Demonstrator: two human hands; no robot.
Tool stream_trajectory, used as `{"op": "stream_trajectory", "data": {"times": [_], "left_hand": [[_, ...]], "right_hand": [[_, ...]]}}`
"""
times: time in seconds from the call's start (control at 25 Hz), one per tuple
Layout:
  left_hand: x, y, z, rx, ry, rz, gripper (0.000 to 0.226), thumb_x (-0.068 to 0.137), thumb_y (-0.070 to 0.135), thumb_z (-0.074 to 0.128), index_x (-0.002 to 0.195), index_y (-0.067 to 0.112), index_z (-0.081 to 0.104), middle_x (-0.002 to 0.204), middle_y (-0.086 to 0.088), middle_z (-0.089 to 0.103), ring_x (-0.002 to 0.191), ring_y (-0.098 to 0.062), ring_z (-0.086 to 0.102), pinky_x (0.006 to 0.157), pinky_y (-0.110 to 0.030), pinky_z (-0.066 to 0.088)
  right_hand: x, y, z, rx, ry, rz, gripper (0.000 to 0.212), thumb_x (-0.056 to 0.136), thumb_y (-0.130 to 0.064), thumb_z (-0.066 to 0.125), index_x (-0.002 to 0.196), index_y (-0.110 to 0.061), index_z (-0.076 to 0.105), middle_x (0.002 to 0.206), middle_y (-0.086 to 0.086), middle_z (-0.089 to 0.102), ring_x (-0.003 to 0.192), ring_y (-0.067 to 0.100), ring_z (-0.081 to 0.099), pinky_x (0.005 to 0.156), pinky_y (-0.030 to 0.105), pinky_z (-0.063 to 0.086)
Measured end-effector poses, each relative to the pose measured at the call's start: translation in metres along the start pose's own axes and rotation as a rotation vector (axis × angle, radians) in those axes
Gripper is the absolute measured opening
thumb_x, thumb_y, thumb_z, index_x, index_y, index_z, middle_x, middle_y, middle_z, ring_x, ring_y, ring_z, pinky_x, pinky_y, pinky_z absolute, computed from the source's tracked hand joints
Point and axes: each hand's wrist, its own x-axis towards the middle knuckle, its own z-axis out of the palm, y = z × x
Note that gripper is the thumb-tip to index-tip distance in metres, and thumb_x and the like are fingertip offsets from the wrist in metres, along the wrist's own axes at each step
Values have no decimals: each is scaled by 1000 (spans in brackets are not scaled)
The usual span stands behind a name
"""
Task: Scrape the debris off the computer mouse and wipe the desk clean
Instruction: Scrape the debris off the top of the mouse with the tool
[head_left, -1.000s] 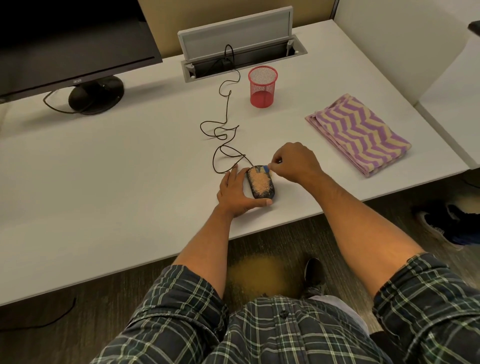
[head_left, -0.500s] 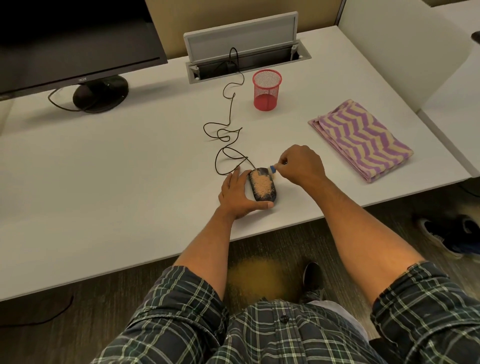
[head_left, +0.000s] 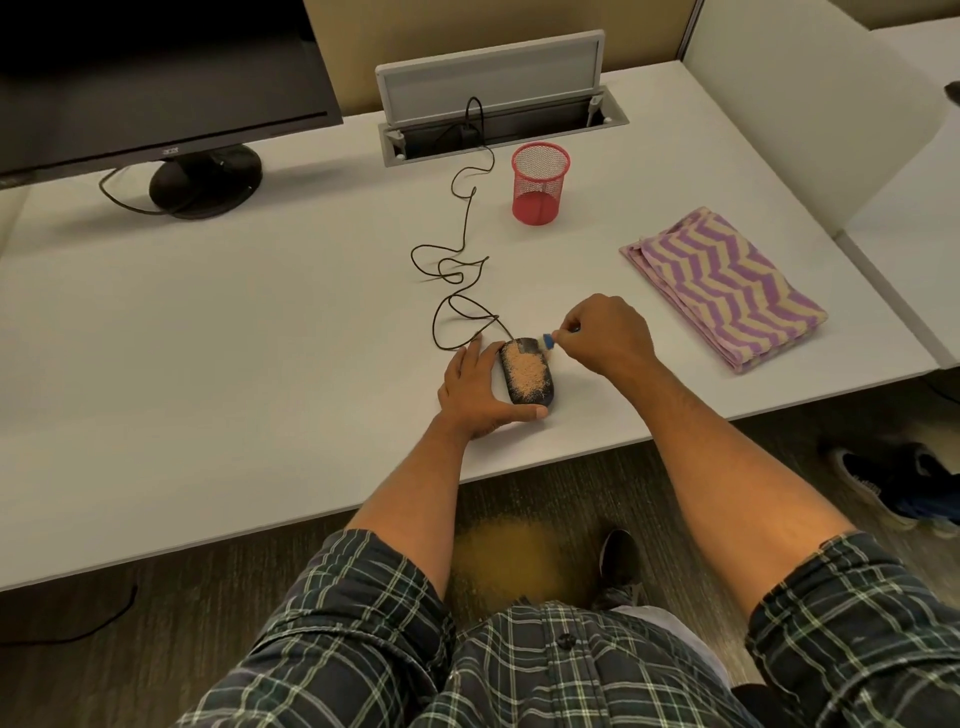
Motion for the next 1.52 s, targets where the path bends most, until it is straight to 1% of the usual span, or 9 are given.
{"op": "stream_trajectory", "data": {"times": [0.12,0.24,0.68,0.76,0.84,0.96,1.24,1.4,1.52], "left_hand": [[0,0,0,9,0,5,123,61,71,81,158,40,12,168,11,-8,154,-19,-8,122,-51,8],[0,-1,0,11,6,5,123,61,72,81,157,40,12,168,12,-8,154,-18,-8,123,-52,9],[0,1,0,-9,13,0,122,60,71,82,157,41,15,167,13,-6,154,-18,-6,122,-51,10],[-1,1,0,-6,9,-3,123,60,71,82,157,40,14,167,13,-6,153,-18,-7,122,-51,10],[-1,2,-1,-4,4,-4,123,60,71,82,158,39,13,167,13,-7,153,-17,-7,122,-51,10],[-1,2,-1,-1,6,-4,123,60,71,82,158,39,13,167,13,-7,153,-17,-7,122,-51,9],[-1,2,-1,-10,12,-2,123,59,71,82,157,41,14,167,14,-6,153,-17,-7,122,-51,9],[-1,2,-1,-7,4,-4,123,60,71,82,158,39,13,167,13,-8,153,-17,-8,122,-51,9],[-3,1,-1,-12,5,-1,123,60,71,82,158,39,14,167,12,-7,153,-17,-8,122,-51,8]], "right_hand": [[-2,3,0,15,-42,-26,19,89,-32,70,93,-16,80,89,0,76,75,15,65,67,28,52],[-3,4,-1,10,7,-3,18,89,-31,69,93,-17,80,90,0,76,73,15,65,65,27,51],[-6,8,0,5,-7,-1,19,90,-29,68,95,-15,80,90,1,76,71,14,63,61,24,44],[-5,7,-1,33,20,-33,21,91,-31,67,97,-15,80,92,1,76,74,15,64,66,27,50],[-5,4,0,54,-34,-76,22,90,-33,68,97,-15,80,94,0,76,77,14,65,71,30,54],[-5,1,2,33,-12,-19,18,89,-30,68,93,-17,80,91,-1,76,73,14,64,65,27,52],[-6,-5,5,10,0,-6,17,89,-29,68,90,-18,80,86,0,76,72,17,65,63,28,53],[-9,-6,4,-7,-12,-8,17,89,-30,67,91,-19,80,88,-1,76,70,15,62,60,26,46],[-11,-2,2,-8,-23,-8,17,89,-29,67,89,-17,80,86,0,76,72,17,64,62,27,49]]}}
